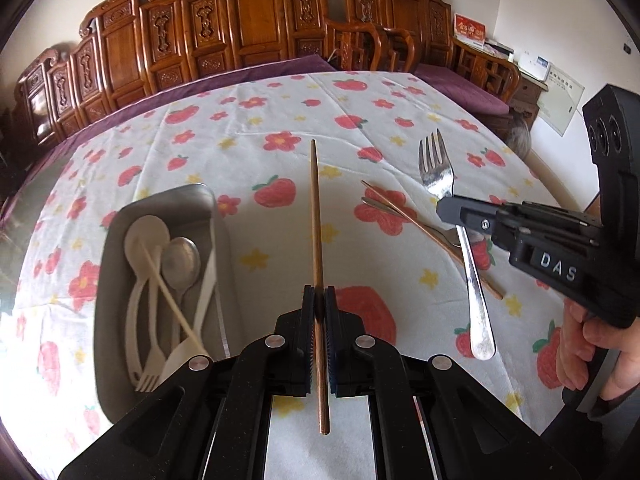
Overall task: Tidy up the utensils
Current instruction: 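Lower the chopstick into the metal tray and open the left tool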
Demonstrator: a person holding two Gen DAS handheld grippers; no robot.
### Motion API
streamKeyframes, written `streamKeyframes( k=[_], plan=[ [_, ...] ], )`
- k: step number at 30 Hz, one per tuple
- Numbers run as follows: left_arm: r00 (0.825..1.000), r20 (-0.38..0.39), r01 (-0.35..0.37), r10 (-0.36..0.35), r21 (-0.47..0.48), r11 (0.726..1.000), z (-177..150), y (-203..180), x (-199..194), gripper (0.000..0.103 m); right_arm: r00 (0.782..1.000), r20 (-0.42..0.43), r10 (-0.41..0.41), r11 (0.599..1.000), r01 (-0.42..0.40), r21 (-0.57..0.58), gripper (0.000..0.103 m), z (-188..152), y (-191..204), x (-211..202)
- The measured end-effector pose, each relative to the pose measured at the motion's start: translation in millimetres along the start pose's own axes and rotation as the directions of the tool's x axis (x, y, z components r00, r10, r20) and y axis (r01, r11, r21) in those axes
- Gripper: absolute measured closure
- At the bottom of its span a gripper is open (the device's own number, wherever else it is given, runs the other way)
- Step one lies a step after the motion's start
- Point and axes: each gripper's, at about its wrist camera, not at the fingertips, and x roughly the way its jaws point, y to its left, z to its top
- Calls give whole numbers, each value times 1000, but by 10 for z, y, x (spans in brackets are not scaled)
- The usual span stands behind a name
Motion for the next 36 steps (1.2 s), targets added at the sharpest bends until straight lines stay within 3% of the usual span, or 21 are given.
streamKeyframes(
  k=[17, 36],
  plan=[
    [999, 14, -32, 32, -59, 998, -136, 603, -319, 99, 1000, 9, 25, 999, -25, -34, 99, 12, 241, -60],
    [998, -53, -23, 17, -105, 994, -286, 1009, 64, 99, 999, -32, 20, 997, -22, -69, 99, -64, 432, 31]
  ],
)
